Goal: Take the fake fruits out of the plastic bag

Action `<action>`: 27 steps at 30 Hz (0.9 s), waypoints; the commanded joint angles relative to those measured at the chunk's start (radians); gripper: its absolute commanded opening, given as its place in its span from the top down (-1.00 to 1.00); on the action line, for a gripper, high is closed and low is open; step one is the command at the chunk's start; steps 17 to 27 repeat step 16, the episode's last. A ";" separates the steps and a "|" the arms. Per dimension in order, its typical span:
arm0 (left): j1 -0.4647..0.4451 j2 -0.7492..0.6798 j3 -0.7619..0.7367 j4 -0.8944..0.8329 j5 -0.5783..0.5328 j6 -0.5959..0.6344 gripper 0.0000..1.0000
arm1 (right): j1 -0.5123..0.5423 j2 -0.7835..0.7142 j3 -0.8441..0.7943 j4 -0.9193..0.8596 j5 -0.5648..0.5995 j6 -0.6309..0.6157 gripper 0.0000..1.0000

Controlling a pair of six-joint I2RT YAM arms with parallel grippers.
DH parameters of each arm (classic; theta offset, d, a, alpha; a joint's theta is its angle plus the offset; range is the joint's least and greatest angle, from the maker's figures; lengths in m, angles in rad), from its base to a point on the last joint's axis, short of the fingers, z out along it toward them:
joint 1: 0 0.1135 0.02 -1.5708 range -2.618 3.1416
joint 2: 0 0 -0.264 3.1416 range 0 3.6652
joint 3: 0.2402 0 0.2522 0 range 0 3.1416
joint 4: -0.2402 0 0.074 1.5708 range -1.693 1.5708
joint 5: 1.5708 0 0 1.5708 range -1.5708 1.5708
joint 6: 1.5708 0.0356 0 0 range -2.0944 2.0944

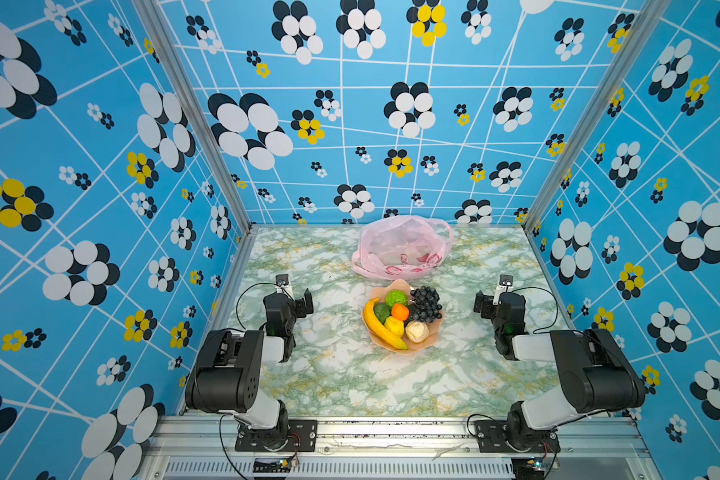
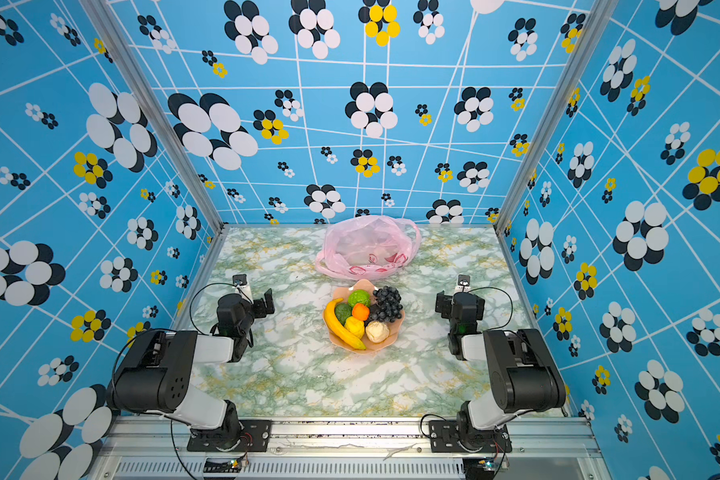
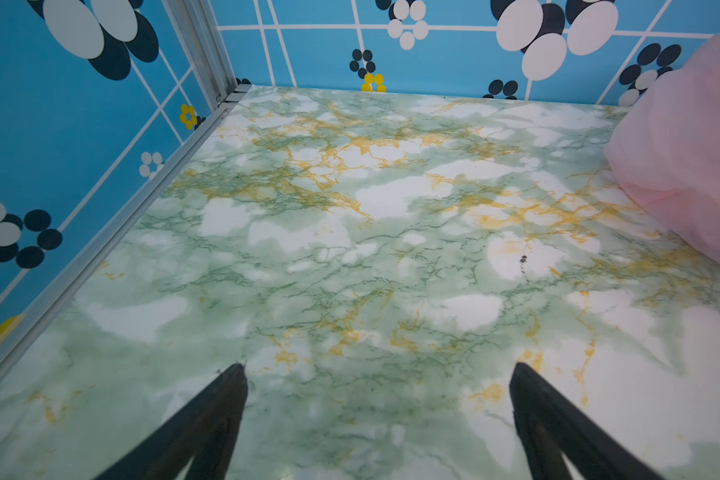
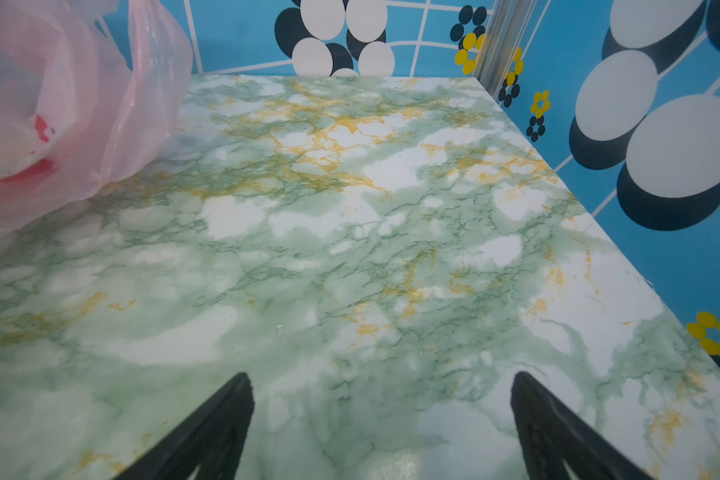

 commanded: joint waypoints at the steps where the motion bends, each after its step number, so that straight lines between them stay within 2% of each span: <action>1: -0.005 0.004 0.014 0.023 0.017 0.013 -0.99 | 0.002 0.004 -0.006 0.093 -0.003 0.027 -0.99; 27: -0.004 0.001 0.014 0.017 0.018 0.011 -0.98 | 0.002 -0.001 -0.001 0.071 0.001 0.030 -0.98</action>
